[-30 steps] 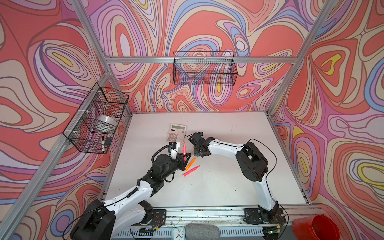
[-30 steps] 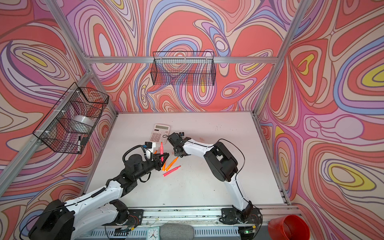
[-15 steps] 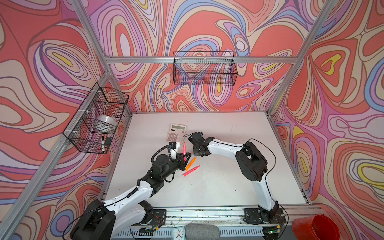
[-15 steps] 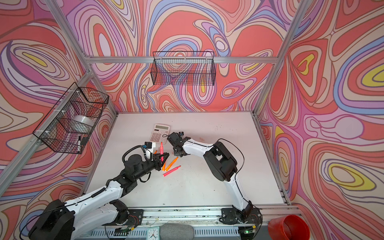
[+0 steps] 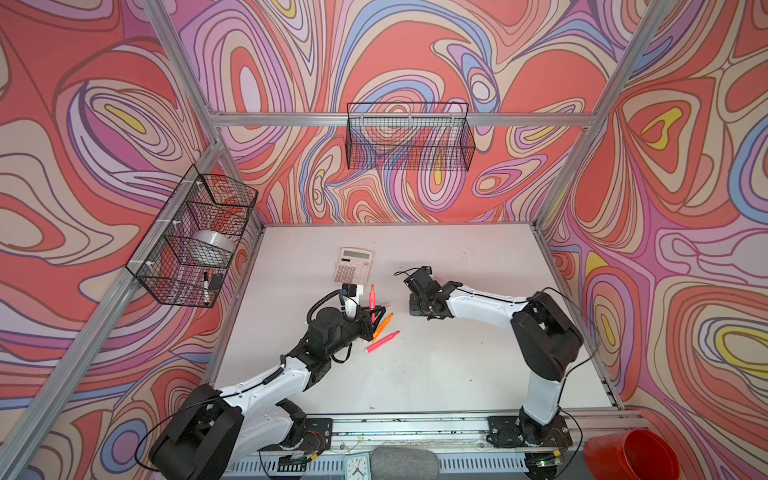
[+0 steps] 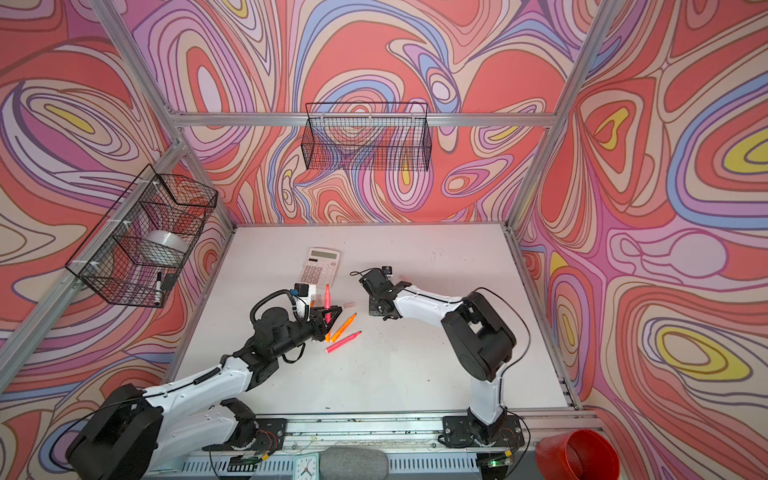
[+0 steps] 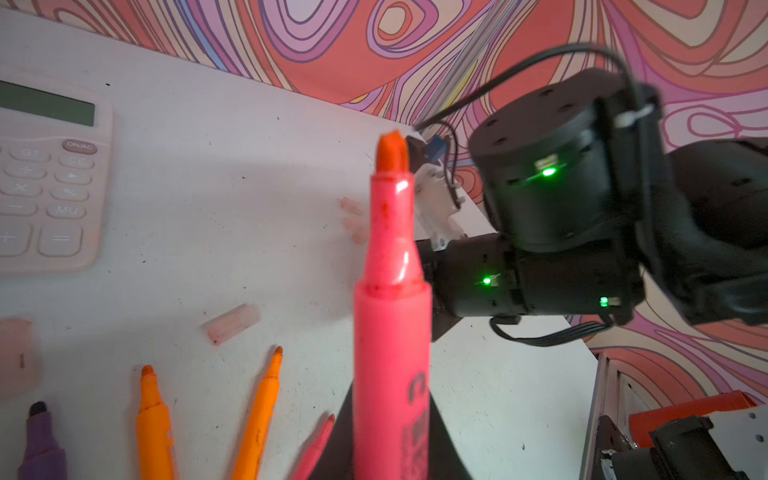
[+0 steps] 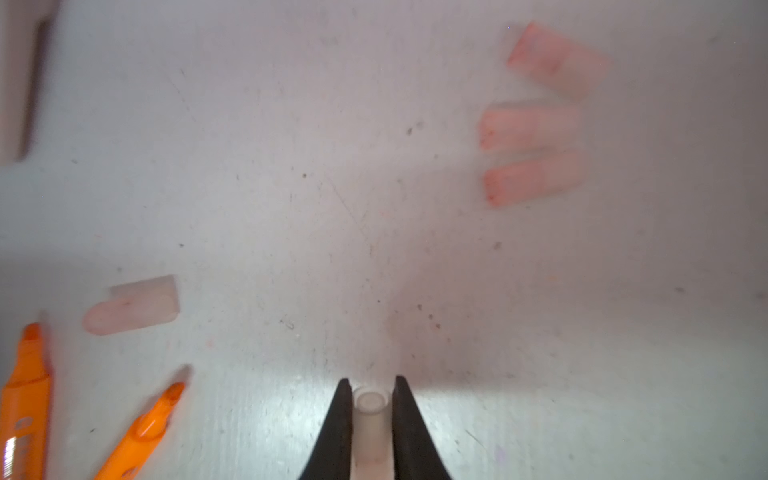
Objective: Insert the pens into the pen caps
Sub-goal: 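Lift the pink cap with the right gripper and carry it above the marker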
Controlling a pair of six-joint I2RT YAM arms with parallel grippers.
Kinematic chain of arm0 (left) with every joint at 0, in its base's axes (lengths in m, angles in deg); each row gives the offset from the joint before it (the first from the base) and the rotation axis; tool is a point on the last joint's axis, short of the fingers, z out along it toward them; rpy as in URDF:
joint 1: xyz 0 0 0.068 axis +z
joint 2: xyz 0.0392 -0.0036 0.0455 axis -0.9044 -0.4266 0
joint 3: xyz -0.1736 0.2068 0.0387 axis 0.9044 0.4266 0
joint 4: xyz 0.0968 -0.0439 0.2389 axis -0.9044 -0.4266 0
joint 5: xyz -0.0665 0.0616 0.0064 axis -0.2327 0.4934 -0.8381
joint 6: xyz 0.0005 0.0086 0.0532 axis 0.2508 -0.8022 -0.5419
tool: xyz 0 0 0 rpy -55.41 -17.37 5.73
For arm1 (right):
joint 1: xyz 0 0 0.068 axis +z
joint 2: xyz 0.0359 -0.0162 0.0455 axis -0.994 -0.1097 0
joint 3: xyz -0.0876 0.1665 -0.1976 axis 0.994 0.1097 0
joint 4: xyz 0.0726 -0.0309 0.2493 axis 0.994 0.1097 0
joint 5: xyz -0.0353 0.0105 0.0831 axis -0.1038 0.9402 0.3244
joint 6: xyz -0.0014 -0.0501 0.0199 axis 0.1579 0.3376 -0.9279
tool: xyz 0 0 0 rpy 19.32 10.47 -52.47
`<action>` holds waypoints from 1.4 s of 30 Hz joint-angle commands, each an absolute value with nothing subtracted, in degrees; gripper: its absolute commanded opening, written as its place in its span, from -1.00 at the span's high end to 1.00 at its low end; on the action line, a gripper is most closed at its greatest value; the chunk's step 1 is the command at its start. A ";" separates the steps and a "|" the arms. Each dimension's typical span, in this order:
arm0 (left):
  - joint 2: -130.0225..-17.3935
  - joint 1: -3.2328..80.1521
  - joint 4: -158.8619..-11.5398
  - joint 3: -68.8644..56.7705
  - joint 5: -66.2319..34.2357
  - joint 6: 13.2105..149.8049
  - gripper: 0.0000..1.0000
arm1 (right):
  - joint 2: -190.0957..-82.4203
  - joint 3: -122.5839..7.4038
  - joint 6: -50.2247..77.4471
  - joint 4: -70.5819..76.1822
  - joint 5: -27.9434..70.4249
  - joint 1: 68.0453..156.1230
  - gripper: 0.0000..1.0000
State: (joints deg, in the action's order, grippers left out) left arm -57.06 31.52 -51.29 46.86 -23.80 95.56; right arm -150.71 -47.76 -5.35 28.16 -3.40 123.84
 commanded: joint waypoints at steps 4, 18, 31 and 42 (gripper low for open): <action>-62.69 26.32 -35.95 47.87 -24.92 88.26 1.00 | -129.60 -36.85 -2.42 15.38 -11.17 123.96 1.00; -66.56 21.16 -23.89 44.69 -21.19 76.50 1.00 | -103.58 -25.14 8.43 -0.59 -5.14 123.96 1.00; -68.46 20.19 -11.65 51.18 -33.73 63.93 1.00 | -102.06 -25.82 12.61 -18.62 27.84 124.00 1.00; -57.54 17.56 -11.66 53.61 -29.45 69.35 1.00 | -106.38 -22.83 7.46 -37.04 36.79 125.57 1.00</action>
State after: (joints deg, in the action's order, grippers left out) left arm -59.97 17.77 -16.36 52.54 -32.76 67.19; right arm -106.26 -25.18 9.16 -28.07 32.12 124.34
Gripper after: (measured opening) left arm 0.177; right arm 0.140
